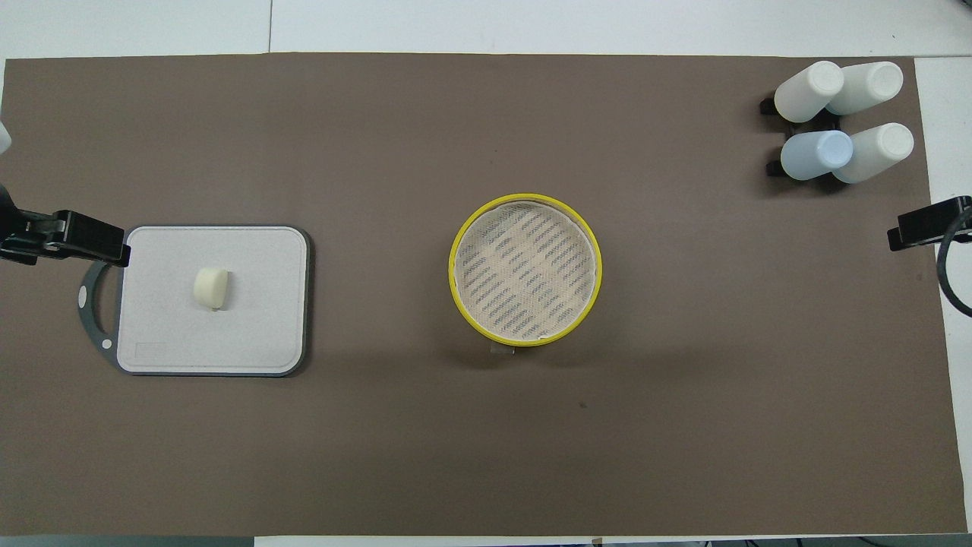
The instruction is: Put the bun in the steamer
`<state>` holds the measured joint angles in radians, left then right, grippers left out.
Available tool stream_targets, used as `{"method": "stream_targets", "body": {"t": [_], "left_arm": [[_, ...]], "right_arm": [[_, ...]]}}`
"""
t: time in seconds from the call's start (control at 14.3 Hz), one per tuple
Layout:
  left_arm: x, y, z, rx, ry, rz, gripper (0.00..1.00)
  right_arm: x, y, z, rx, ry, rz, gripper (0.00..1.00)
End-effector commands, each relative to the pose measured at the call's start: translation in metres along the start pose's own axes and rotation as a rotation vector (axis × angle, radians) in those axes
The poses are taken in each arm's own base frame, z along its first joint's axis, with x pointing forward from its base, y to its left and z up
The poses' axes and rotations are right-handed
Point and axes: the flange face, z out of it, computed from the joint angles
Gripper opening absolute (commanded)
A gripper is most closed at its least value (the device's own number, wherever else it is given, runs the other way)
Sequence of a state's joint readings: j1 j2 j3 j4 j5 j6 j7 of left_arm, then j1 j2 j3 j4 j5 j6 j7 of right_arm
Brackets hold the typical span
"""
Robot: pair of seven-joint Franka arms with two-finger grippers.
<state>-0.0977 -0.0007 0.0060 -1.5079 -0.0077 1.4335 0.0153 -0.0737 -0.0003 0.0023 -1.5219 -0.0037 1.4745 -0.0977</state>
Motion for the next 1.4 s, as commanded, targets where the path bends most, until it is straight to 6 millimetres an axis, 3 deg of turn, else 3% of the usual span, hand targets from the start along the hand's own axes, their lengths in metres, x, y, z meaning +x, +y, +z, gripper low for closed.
{"method": "stream_targets", "body": {"t": [0.0, 1.33], "left_arm": [[-0.004, 0.0, -0.007, -0.015, 0.006, -0.006, 1.0], [-0.016, -0.001, 0.001, -0.016, -0.015, 0.004, 1.0]], "right_arm": [[-0.007, -0.002, 0.0, 0.009, -0.011, 0.018, 1.0], [-0.01, -0.003, 0.004, 0.016, -0.02, -0.004, 1.0]]}}
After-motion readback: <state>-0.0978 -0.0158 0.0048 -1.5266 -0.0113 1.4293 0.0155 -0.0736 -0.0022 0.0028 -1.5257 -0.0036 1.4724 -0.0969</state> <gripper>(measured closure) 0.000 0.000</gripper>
